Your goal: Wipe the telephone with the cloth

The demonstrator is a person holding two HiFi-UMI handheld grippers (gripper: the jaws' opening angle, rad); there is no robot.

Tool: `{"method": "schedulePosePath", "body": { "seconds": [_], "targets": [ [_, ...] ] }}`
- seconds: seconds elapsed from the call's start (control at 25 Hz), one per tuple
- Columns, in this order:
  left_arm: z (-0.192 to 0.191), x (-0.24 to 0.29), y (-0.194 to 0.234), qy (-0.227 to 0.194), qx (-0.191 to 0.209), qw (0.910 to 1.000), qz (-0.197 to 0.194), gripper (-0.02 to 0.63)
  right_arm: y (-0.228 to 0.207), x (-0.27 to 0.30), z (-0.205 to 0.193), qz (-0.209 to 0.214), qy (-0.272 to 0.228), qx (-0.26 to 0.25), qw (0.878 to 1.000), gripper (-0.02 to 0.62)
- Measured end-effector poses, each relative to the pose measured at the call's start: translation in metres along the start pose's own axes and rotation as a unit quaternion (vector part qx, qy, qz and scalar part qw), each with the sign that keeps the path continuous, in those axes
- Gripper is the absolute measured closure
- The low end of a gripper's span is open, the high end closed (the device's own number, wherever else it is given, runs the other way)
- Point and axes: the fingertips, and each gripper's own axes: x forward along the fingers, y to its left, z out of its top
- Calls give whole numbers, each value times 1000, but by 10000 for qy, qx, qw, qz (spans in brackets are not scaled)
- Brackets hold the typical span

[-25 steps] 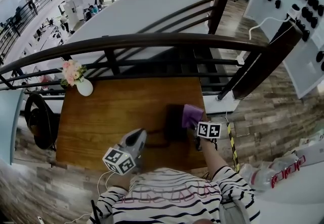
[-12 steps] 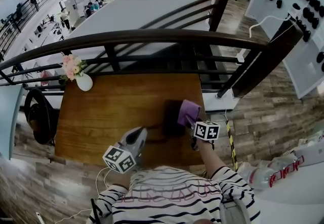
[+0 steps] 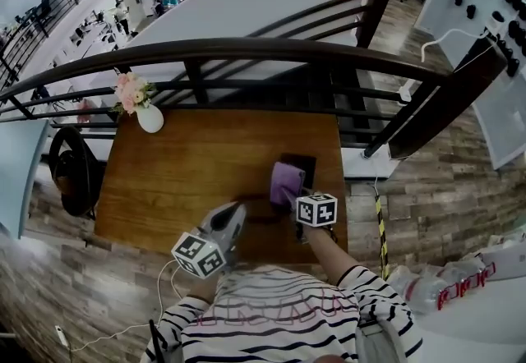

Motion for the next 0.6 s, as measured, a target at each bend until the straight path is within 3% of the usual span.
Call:
{"method": "schedulePosePath", "body": {
  "seconds": [0.2, 0.6],
  "targets": [
    [-2, -8, -2, 14, -15, 10000, 45, 607, -13, 8, -13, -278, 198, -65, 9994, 543],
    [-8, 8, -12, 149, -26, 9998, -162, 608, -59, -26, -17, -784, 54, 188, 9967, 543]
  ]
}}
